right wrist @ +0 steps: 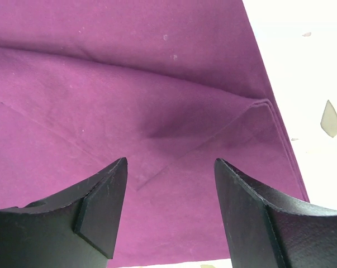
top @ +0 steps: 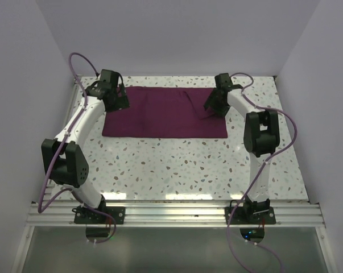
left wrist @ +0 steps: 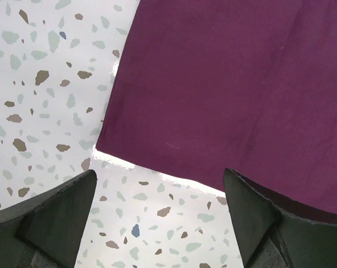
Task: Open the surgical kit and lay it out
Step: Open the surgical kit at the center of the board.
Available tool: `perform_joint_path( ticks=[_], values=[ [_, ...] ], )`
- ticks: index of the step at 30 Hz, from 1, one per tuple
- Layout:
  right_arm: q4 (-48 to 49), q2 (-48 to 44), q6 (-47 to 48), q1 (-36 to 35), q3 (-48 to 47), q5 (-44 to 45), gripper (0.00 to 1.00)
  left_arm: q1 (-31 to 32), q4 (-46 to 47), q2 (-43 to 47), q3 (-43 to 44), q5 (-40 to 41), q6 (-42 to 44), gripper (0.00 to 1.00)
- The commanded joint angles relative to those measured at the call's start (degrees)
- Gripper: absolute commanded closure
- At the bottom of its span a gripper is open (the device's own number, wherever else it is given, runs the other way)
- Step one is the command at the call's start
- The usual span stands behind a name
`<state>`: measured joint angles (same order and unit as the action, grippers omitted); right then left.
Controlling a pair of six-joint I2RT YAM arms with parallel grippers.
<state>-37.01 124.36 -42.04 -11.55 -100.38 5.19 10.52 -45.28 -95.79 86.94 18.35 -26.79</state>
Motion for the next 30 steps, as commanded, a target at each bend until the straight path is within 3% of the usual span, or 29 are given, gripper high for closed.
perform_joint_path(
  ticks=[1,9,17,26,29,30],
  values=[
    [1.2,1.5,-0.9,0.0,-3.5,0.4,0.33,0.0,0.7,-0.4,3.0,0.1,1.0,0.01],
    [-0.9,6.2,-0.7,0.2,-10.1,2.3,0.37,0.0,0.3,-0.5,3.5,1.2,1.6,0.01],
    [-0.7,6.3,-0.7,0.1,-9.5,1.5,0.39,0.0,0.3,-0.7,3.8,1.6,2.0,0.01],
    [1.9,6.3,-0.7,0.1,-7.3,0.0,0.74,0.0,0.6,-2.3,4.4,0.4,2.0,0.01],
    [1.4,7.7,-0.5,0.1,-8.2,-0.1,0.89,0.1,0.1,-2.6,5.3,0.5,2.6,0.01],
    [1.7,7.9,-0.4,0.1,-8.3,-0.4,0.99,0.0,0.1,-2.6,5.5,0.7,2.7,0.01]
  ],
)
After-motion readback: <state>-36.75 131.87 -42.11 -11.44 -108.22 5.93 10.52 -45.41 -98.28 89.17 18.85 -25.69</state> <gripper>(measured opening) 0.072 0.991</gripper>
